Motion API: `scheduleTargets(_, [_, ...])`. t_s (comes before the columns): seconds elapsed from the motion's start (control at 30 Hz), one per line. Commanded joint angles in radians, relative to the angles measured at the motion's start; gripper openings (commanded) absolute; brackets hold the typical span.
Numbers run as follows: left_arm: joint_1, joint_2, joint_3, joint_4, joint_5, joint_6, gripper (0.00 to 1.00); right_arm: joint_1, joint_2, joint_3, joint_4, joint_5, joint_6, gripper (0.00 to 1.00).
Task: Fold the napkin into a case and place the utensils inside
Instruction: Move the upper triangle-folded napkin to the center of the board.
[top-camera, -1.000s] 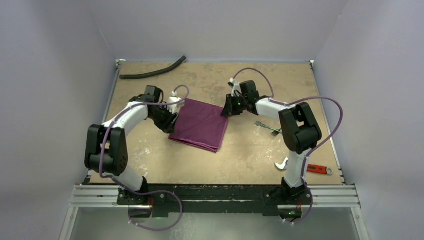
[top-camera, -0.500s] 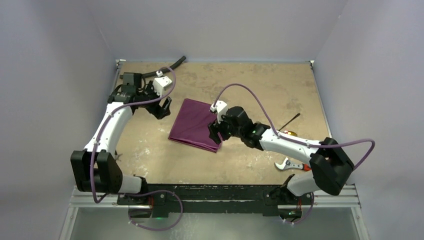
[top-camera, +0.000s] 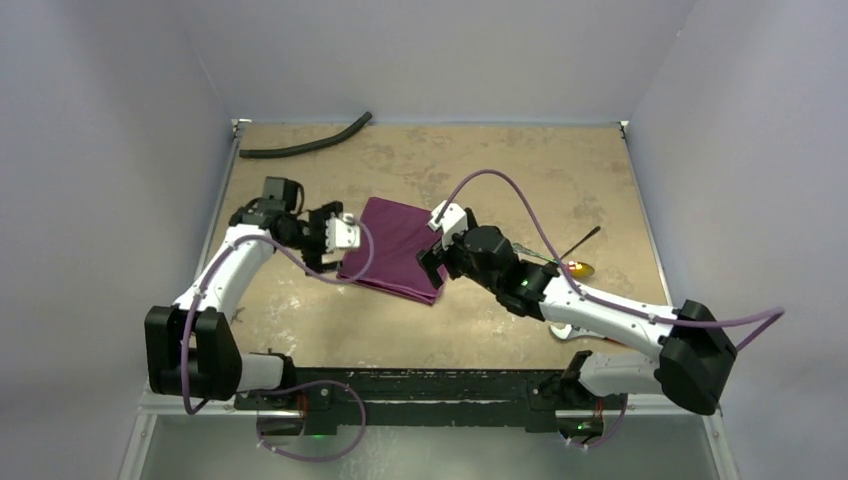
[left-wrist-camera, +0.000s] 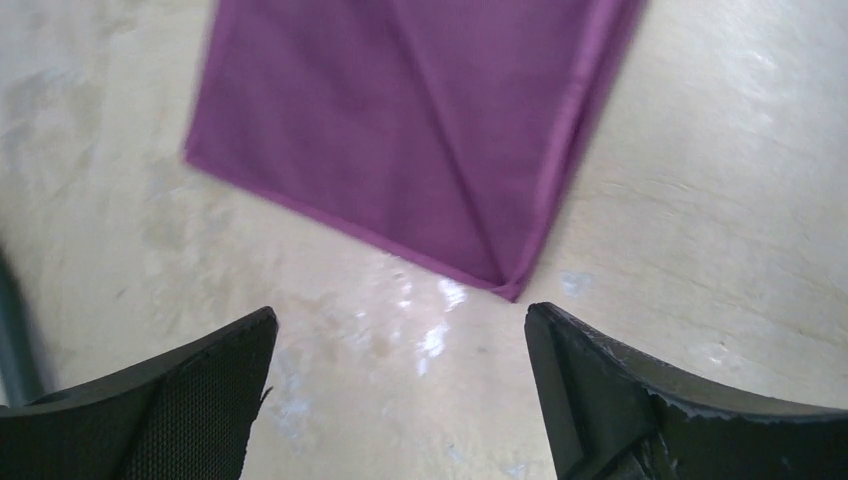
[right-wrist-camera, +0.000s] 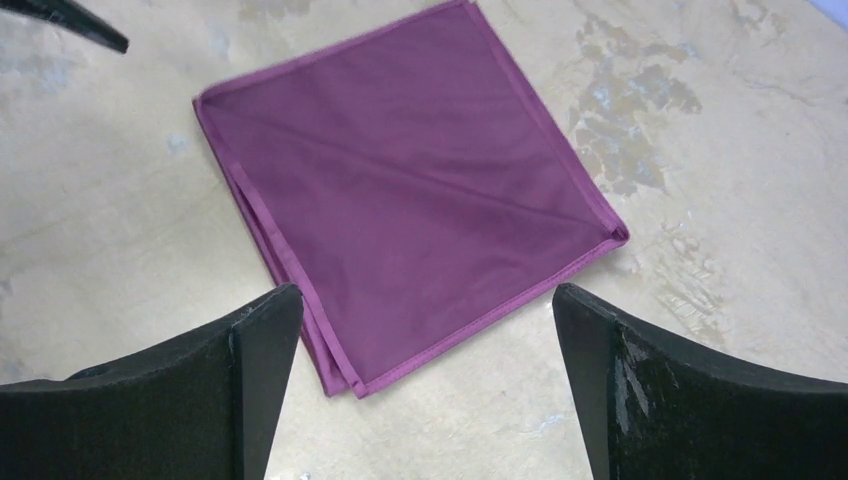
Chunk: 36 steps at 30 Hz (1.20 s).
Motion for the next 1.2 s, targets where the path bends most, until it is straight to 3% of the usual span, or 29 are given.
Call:
scheduleTargets(0.0, [-0.106,-0.056,-0.133,-0.056,-0.037,0.259,0.91,0.019,0.059,0.022,-0.046,-0.040,-0.089,0.98])
scheduleTargets(0.13, [-0.175,-0.090,-0.247,0.061,-0.106,0.267,0.87,0.020,0.067,-0.006,-0.033,-0.086,-0.075,0.98])
scheduleTargets(0.4, [-0.178,-0.009,-0.322,0.179,-0.239,0.317,0.76,0.022,0.182,-0.019,-0.035,-0.084,-0.069,0.98])
scheduleTargets(0.63, [-0.181,0.036,-0.352,0.263,-0.284,0.343,0.70,0.024,0.241,0.014,-0.048,-0.092,-0.086,0.97])
scheduleTargets(0.9, [-0.193,0.135,-0.295,0.269,-0.296,0.299,0.52,0.041,0.300,0.055,-0.118,-0.124,-0.176,0.99])
scheduleTargets(0.97, [-0.198,0.151,-0.288,0.265,-0.303,0.300,0.43,0.043,0.305,0.062,-0.126,-0.142,-0.190,0.99])
scheduleTargets(1.07, [-0.203,0.165,-0.282,0.262,-0.298,0.286,0.17,0.044,0.319,0.072,-0.126,-0.185,-0.196,0.99])
scheduleTargets(1.17, [-0.202,0.173,-0.273,0.262,-0.299,0.240,0.00,0.052,0.337,0.079,-0.116,-0.187,-0.181,0.99])
